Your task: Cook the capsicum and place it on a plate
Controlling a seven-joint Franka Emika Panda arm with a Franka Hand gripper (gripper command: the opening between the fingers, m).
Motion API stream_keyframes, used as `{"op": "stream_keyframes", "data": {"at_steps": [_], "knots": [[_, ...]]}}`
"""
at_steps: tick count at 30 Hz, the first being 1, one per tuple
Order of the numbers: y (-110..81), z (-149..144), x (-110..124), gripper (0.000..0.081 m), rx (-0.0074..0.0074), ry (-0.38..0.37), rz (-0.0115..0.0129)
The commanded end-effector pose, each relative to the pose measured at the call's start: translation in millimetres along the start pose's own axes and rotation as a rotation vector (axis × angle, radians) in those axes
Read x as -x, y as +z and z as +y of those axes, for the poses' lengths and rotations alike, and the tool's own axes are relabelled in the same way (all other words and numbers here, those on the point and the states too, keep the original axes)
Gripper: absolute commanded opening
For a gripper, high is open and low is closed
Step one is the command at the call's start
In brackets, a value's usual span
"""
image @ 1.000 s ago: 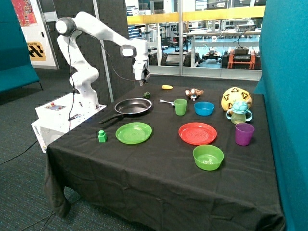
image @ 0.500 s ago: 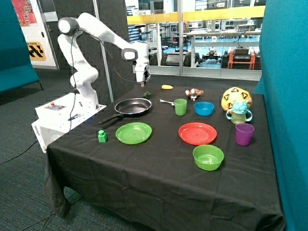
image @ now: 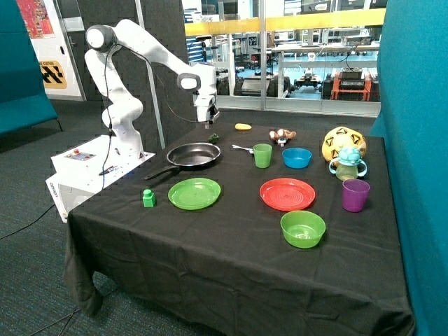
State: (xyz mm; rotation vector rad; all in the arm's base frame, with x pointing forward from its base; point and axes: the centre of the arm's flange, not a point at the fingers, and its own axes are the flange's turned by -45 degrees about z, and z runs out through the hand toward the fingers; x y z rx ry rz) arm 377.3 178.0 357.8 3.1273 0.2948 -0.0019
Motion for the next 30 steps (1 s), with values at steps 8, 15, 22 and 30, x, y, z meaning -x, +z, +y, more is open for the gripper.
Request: {"op": "stream_keyframes", "data": {"at_steps": [8, 15, 22, 30], "knots": [[20.5, -3, 11, 0.0738, -0.0004, 0.087, 0.0012], [30.6, -8, 15, 0.0725, -0.0004, 0.102, 0.0012], [38.6, -9, 19, 0.0718, -0.0004, 0.114, 0.0012], [46.3, -10, 24, 0.0714, -0.0004, 0.127, 0.0012]]}}
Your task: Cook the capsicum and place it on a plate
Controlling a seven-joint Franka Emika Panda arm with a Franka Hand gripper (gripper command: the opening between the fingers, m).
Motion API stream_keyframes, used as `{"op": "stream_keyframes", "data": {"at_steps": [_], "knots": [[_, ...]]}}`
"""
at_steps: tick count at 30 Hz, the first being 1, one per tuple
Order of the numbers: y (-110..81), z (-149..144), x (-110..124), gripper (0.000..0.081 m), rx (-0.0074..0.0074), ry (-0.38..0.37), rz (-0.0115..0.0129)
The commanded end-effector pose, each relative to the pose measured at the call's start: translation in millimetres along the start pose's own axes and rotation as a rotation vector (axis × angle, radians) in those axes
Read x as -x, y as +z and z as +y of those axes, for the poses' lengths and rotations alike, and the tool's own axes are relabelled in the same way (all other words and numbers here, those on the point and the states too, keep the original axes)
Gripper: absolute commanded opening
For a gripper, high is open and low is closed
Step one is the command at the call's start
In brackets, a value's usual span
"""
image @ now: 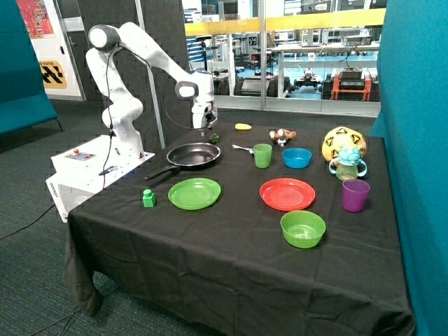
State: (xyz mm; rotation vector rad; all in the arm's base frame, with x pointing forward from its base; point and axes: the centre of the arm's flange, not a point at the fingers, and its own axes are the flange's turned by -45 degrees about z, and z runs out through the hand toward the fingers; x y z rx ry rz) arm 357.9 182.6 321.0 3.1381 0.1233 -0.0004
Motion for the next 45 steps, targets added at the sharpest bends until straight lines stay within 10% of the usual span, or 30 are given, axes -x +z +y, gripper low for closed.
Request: {"op": "stream_keyframes", "data": {"at_steps": [1, 21, 31, 45], "knots": [[10.2, -1, 6, 0.0713, -0.0011, 0.018, 0.0003], [24.5, -6, -2, 0.0720, -0.0011, 0.049, 0.0003], [24.8, 13, -12, 0.0715, -0.0011, 0.211, 0.0002], [31.8, -14, -11, 0.0712, -0.0011, 0.154, 0.0002]]}}
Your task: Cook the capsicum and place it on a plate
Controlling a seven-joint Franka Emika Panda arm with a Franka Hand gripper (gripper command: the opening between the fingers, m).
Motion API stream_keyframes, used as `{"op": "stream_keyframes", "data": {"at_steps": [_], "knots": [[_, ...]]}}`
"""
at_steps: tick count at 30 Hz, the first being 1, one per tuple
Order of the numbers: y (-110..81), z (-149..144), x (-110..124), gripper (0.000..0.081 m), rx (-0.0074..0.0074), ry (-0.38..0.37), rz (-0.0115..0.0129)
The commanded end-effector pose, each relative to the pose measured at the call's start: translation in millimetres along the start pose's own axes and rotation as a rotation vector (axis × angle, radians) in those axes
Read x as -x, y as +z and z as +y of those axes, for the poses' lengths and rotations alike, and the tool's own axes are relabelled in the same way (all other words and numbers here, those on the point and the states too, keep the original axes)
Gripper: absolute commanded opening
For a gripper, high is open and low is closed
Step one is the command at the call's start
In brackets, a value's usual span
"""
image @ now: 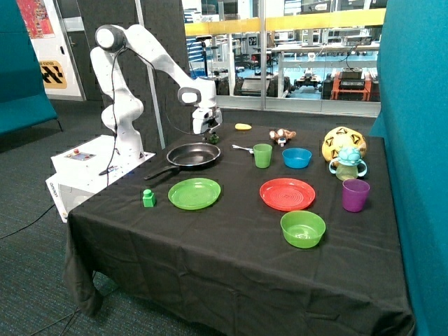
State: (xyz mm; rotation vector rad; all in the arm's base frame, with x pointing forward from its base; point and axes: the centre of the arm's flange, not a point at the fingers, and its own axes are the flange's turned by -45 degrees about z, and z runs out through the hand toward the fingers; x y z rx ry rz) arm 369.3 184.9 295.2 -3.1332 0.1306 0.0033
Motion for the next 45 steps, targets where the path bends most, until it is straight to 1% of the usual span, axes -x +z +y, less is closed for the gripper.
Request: {"op": "stream_keyframes", "data": {"at_steps": [1, 5, 9, 17, 23, 32, 39, 41, 42, 43, 44, 45], "knots": [[7.6, -15, 4, 0.0711, 0.0056, -0.016, 0.0023], [12.8, -23, 7, 0.0711, 0.0056, -0.027, 0.0023], [14.4, -25, 4, 0.0710, 0.0056, -0.032, 0.0023], [10.2, -15, -12, 0.0709, 0.0056, -0.010, 0.0023], [10.3, -10, -18, 0.0710, 0.0056, -0.001, 0.0023], [15.0, -5, -14, 0.0701, 0.0056, -0.001, 0.0023], [17.5, -6, -15, 0.0696, 0.0056, -0.004, 0.0023], [17.0, -6, -18, 0.0649, 0.0056, -0.003, 0.0023], [16.5, -6, -19, 0.0600, 0.0056, 0.000, 0.0023], [15.4, -6, -21, 0.0444, 0.0056, 0.011, 0.0024], [14.8, -5, -22, 0.0311, 0.0056, 0.016, 0.0024], [14.2, -5, -22, 0.0156, 0.0056, 0.018, 0.0024]]}}
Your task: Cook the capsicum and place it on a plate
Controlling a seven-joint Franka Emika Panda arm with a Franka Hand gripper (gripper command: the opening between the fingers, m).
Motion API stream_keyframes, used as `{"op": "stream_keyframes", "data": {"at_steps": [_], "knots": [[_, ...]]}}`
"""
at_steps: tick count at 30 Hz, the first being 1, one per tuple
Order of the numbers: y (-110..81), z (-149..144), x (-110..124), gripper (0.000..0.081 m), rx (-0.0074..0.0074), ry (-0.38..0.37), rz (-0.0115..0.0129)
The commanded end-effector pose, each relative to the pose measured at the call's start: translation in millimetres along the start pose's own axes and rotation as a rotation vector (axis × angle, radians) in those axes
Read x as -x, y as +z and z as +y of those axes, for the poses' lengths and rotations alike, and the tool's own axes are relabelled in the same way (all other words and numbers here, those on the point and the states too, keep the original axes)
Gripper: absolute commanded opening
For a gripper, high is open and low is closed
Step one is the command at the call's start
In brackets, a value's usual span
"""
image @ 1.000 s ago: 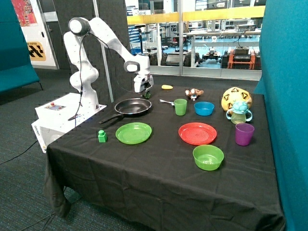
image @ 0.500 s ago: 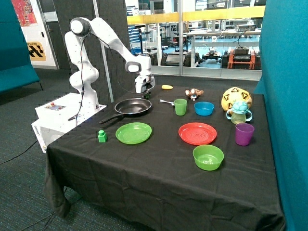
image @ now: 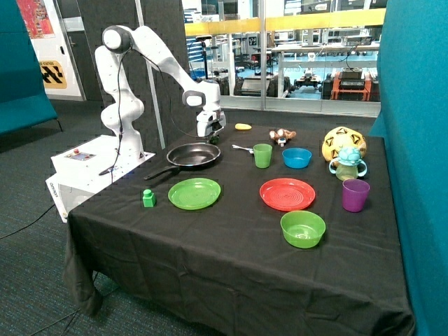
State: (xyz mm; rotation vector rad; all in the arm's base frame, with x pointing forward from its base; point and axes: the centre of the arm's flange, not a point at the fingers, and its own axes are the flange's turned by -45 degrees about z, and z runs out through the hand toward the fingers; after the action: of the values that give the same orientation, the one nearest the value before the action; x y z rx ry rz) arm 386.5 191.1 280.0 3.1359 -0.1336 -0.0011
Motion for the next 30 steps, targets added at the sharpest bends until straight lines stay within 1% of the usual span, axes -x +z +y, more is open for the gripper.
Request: {"op": "stream_keyframes", "data": {"at_steps": [1, 2, 3, 5, 12, 22, 30], "knots": [[-1.2, 3, -6, 0.0078, -0.0029, 0.009, 0.0005], [-1.3, 3, -6, 0.0039, -0.0029, 0.011, 0.0005], [-1.4, 3, -6, 0.0019, -0.0029, 0.014, 0.0005], [-1.1, 3, -6, 0.0005, -0.0029, 0.016, 0.0005], [1.2, 1, -2, 0.0000, -0.0029, 0.012, 0.0005], [-1.5, -2, 0, 0.0000, -0.0029, 0.000, 0.0006], [-18.6, -5, -4, 0.0000, -0.0029, -0.040, 0.0006]]}}
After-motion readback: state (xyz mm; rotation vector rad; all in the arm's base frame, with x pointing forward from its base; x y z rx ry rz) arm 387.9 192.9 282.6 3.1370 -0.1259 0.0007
